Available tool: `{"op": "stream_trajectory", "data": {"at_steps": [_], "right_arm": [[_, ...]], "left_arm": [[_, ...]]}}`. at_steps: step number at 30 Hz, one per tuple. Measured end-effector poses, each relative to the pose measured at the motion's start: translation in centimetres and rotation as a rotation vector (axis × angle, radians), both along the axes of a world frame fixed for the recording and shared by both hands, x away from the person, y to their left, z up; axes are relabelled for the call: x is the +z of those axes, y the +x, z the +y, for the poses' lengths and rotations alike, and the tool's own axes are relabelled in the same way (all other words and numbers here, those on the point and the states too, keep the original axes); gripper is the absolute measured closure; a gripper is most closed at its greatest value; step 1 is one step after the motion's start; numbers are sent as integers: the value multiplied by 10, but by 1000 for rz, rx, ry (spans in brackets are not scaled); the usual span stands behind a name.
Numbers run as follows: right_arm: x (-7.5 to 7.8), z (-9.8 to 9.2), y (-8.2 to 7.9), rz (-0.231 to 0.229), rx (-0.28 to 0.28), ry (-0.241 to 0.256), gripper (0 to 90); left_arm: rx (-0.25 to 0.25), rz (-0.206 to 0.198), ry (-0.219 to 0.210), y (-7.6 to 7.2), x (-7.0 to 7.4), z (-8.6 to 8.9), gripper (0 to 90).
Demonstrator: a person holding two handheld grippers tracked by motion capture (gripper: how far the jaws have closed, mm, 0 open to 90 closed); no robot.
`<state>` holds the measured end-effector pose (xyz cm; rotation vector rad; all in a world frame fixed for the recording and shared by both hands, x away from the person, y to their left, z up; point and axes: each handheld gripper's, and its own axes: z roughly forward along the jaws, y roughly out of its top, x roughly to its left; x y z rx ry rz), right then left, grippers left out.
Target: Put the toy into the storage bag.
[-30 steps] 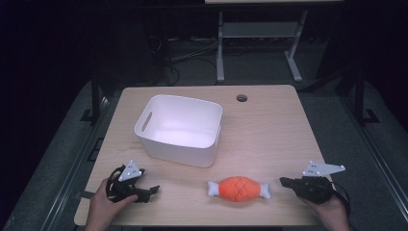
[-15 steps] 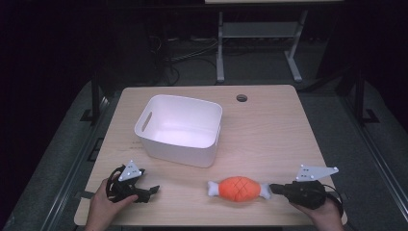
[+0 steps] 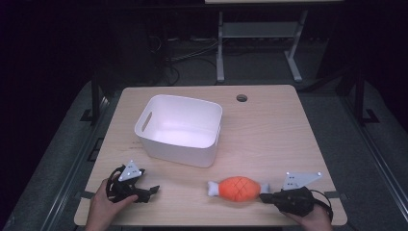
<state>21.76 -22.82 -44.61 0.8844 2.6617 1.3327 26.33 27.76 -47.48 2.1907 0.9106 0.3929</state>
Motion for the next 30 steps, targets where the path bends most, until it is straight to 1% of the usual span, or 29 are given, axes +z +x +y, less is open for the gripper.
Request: {"op": "stream_trajectory", "data": {"at_steps": [1, 4, 8, 11, 17, 21, 23, 30], "right_arm": [[0, 0, 0, 0, 0, 0, 894], [-4, 0, 2, 7, 0, -20, 894], [-6, -2, 3, 12, -6, -22, 894], [-8, -4, 5, 11, -19, -31, 894], [-9, -7, 9, 9, -27, -37, 894], [-9, -8, 14, 7, -37, -41, 894], [-9, -9, 18, 2, -43, -42, 894], [-9, -11, 25, -3, -53, -44, 894]], "left_arm": [[0, 0, 0, 0, 0, 0, 126], [0, 0, 0, 0, 0, 0, 126], [0, 0, 0, 0, 0, 0, 126], [0, 0, 0, 0, 0, 0, 126], [0, 0, 0, 0, 0, 0, 126], [0, 0, 0, 0, 0, 0, 126], [0, 0, 0, 0, 0, 0, 126], [0, 0, 0, 0, 0, 0, 126]]}}
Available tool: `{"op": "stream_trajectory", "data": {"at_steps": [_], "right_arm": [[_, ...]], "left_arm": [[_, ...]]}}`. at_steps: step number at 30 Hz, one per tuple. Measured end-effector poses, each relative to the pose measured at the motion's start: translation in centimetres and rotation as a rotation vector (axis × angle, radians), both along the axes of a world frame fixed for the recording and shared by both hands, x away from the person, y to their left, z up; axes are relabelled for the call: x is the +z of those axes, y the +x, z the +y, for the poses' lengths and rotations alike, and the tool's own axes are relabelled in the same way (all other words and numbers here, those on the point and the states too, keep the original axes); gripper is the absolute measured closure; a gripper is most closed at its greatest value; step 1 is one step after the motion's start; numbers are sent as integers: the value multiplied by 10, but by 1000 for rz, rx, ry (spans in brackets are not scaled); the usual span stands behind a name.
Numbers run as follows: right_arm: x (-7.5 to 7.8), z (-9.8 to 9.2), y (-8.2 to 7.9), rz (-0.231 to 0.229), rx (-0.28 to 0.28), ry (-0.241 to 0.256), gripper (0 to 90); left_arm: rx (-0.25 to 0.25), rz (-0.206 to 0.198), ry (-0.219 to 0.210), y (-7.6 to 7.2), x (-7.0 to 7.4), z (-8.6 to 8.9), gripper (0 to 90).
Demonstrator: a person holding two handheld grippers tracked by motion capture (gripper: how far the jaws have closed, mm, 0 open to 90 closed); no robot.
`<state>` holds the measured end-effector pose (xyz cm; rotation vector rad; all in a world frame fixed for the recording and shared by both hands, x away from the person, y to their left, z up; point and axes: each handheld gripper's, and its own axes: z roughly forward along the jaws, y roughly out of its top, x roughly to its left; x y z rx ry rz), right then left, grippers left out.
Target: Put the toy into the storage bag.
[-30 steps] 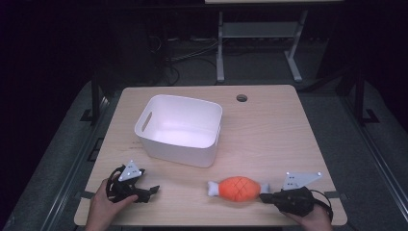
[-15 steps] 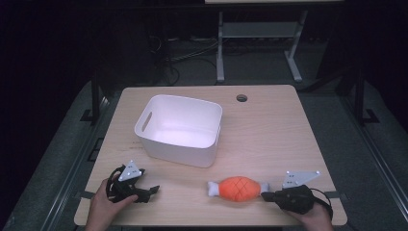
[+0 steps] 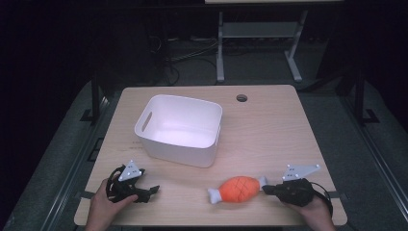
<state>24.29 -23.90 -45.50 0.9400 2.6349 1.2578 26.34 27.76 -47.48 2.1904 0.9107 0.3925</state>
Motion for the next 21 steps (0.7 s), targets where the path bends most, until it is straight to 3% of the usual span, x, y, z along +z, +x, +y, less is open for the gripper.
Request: {"op": "stream_trajectory", "data": {"at_steps": [21], "right_arm": [[-2, 12, 39, -14, -1, -25, 894]], "left_arm": [[0, 0, 0, 0, 0, 0, 126]]}}
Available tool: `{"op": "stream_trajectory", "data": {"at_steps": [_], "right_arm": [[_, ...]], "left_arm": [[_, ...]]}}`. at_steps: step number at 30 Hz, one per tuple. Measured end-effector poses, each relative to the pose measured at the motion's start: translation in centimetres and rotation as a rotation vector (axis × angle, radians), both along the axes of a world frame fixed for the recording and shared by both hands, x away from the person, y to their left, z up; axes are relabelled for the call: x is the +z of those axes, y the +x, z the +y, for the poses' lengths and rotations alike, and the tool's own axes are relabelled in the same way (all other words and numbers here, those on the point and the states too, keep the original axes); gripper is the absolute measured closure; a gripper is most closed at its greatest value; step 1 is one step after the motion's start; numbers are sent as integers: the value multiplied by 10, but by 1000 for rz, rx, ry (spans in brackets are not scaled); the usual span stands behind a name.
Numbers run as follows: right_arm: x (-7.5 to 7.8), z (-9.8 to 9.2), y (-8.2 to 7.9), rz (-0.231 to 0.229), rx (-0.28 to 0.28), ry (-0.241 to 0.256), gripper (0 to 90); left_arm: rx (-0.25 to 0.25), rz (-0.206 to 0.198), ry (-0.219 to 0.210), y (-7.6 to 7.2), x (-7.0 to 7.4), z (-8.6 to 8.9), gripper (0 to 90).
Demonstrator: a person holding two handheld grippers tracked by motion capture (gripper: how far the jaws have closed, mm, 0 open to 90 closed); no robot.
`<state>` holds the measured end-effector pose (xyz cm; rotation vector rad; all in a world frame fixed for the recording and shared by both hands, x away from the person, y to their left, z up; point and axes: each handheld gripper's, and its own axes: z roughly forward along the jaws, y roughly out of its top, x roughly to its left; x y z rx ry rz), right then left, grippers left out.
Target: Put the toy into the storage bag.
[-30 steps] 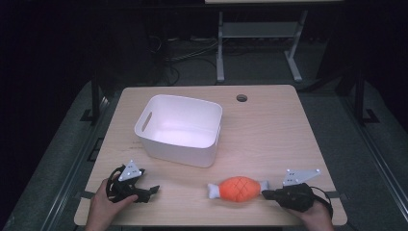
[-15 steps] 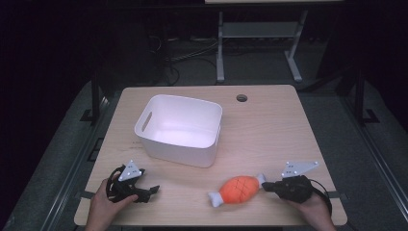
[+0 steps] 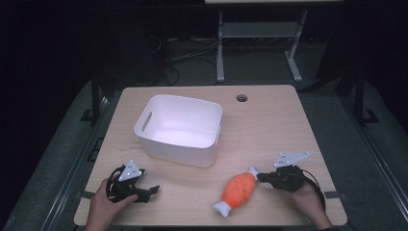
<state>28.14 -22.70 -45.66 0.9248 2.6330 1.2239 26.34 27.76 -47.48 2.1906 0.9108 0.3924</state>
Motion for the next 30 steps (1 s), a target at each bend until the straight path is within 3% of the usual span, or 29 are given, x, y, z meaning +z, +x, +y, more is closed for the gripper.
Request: {"op": "stream_trajectory", "data": {"at_steps": [30], "right_arm": [[4, 44, 45, -16, 37, 0, 895]], "left_arm": [[1, 0, -1, 0, 0, 0, 126]]}}
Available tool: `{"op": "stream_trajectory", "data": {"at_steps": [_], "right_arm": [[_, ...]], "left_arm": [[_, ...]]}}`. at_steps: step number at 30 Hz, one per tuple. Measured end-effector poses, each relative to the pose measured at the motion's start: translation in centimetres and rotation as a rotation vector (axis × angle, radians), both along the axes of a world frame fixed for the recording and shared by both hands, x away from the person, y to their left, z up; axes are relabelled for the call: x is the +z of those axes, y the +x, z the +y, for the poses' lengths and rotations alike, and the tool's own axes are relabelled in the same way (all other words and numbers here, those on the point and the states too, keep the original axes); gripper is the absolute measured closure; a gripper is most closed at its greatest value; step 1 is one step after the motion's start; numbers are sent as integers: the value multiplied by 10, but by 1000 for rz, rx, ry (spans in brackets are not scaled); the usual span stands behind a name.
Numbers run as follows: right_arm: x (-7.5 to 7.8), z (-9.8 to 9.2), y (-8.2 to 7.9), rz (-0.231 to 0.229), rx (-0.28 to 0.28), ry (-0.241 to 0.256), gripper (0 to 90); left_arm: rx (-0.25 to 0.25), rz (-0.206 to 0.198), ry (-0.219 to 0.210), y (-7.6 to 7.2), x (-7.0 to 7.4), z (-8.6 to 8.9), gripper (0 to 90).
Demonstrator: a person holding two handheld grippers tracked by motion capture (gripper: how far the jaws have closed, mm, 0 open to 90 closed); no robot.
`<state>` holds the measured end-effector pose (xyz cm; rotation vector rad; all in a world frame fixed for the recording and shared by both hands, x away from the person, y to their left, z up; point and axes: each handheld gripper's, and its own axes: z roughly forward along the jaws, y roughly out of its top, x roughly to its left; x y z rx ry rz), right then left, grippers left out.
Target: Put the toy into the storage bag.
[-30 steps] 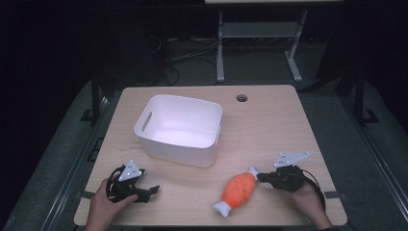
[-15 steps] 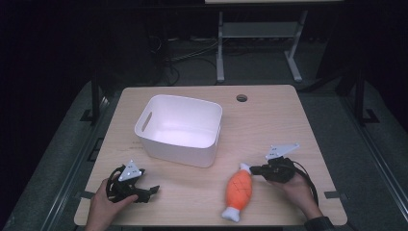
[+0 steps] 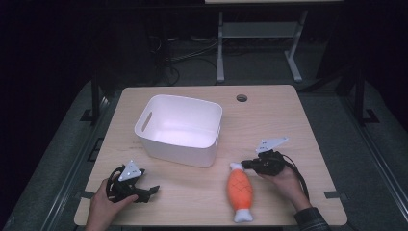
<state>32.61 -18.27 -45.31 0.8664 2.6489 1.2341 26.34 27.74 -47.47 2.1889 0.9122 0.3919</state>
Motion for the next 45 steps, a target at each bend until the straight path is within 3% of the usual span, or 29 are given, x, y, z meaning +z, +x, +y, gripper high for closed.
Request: {"op": "stream_trajectory", "data": {"at_steps": [16, 33, 40, 43, 45], "right_arm": [[0, 30, 14, 9, 41, 8, 896], [6, 61, 13, 16, 134, -15, 896], [15, 45, 11, -2, 77, -7, 893], [19, 33, 9, -1, 39, 6, 828], [22, 21, 7, 4, -3, 11, 731]], "left_arm": [[0, 0, 0, 0, 0, 0, 126], [0, 0, 0, 0, 0, 0, 126], [0, 0, 0, 0, 0, 0, 126], [0, 0, 0, 0, 0, 0, 126], [0, 0, 0, 0, 0, 0, 126]]}}
